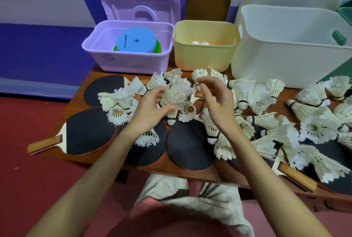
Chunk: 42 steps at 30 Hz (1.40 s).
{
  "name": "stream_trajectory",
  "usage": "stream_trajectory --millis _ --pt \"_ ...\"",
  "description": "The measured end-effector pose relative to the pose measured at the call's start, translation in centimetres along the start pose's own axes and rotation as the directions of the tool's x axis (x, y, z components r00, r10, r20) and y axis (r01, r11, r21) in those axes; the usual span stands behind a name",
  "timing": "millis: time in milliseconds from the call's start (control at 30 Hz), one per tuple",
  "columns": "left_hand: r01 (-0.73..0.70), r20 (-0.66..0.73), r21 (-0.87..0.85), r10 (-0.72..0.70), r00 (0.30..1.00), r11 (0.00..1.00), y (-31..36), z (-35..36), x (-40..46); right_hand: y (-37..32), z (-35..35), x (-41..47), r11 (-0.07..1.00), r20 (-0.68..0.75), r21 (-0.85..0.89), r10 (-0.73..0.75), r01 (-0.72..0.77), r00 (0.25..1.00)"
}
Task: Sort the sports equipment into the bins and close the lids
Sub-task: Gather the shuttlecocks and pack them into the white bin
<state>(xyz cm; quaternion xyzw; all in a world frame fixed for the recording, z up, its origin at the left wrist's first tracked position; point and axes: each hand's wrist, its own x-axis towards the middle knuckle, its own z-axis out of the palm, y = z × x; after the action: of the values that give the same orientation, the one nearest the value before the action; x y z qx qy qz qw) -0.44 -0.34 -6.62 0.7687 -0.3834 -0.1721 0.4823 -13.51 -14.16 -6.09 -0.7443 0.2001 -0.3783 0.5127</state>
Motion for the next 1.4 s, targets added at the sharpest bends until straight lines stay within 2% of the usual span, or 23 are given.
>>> stream_trajectory --millis 67,133,200,233,300,367,433,567,667,733,800,867,933,1133,1267,1400 --pt "0.014 -0.064 -0.05 -0.017 0.998 0.999 -0.2 -0.2 -0.6 0.9 0.1 0.2 0.992 0.001 -0.109 0.068 -0.068 0.998" --pt "0.025 -0.085 -0.098 -0.034 0.996 0.995 -0.5 -0.3 -1.0 1.9 0.2 0.4 0.923 0.127 -0.372 0.151 -0.094 0.98" --pt "0.046 -0.082 -0.119 -0.056 0.995 0.992 -1.1 -0.3 -1.2 2.4 0.7 0.7 0.748 0.237 -0.662 0.159 0.04 0.958" --pt "0.059 -0.086 -0.123 -0.07 0.994 0.991 -1.3 -0.3 -1.3 2.3 1.0 0.7 0.66 0.259 -0.745 0.143 0.103 0.955" --pt "0.082 -0.102 -0.127 -0.096 0.99 0.989 -1.8 -0.3 -1.3 2.1 1.6 0.9 0.53 0.267 -0.832 0.128 0.161 0.955" --pt "0.096 -0.117 -0.117 -0.11 0.987 0.988 -2.0 -0.4 -1.4 2.1 1.9 1.3 0.466 0.253 -0.871 0.148 0.159 0.956" --pt "0.085 -0.13 -0.091 -0.096 0.987 0.992 -2.2 -0.6 -1.4 2.3 1.7 1.7 0.489 0.226 -0.864 0.158 0.123 0.961" --pt "0.044 -0.145 -0.042 -0.05 0.988 0.998 -2.3 -1.0 -1.4 1.9 -0.2 2.2 0.688 0.066 -0.725 0.017 0.036 0.998" --pt "0.014 -0.154 -0.007 -0.015 0.988 1.0 -2.3 -1.2 -1.4 -0.2 -1.3 2.0 0.893 -0.2 -0.447 -0.054 -0.042 0.978" --pt "0.004 -0.155 0.02 -0.001 0.988 1.0 -2.2 -1.2 -1.3 -1.6 -1.4 1.9 0.981 -0.292 -0.186 -0.002 -0.055 0.957" --pt "-0.016 -0.146 0.037 0.021 0.989 0.999 -1.9 -1.3 -1.2 -2.8 -1.1 1.8 0.997 -0.256 -0.035 0.054 -0.065 0.965" --pt "-0.032 -0.13 0.042 0.038 0.991 0.999 -1.5 -1.3 -1.2 -3.5 -0.5 1.6 0.997 -0.169 0.0 0.082 -0.083 0.982" --pt "-0.048 -0.114 0.032 0.051 0.992 0.998 -1.1 -1.1 -1.2 -3.7 0.3 1.4 0.994 -0.097 -0.019 0.106 -0.109 0.99" --pt "-0.023 -0.019 0.01 0.023 1.0 1.0 -0.1 -1.1 -1.5 -3.0 1.6 2.1 0.99 -0.001 -0.089 0.108 -0.108 0.994" --pt "-0.001 -0.027 -0.047 0.0 1.0 0.999 -0.4 -1.2 -1.6 -2.8 1.9 3.2 0.975 0.064 -0.165 0.16 -0.147 0.985" --pt "0.019 -0.034 -0.068 -0.021 0.999 0.998 -0.5 -1.7 -1.5 -2.7 2.4 4.0 0.979 0.212 -0.185 0.121 -0.082 0.97"
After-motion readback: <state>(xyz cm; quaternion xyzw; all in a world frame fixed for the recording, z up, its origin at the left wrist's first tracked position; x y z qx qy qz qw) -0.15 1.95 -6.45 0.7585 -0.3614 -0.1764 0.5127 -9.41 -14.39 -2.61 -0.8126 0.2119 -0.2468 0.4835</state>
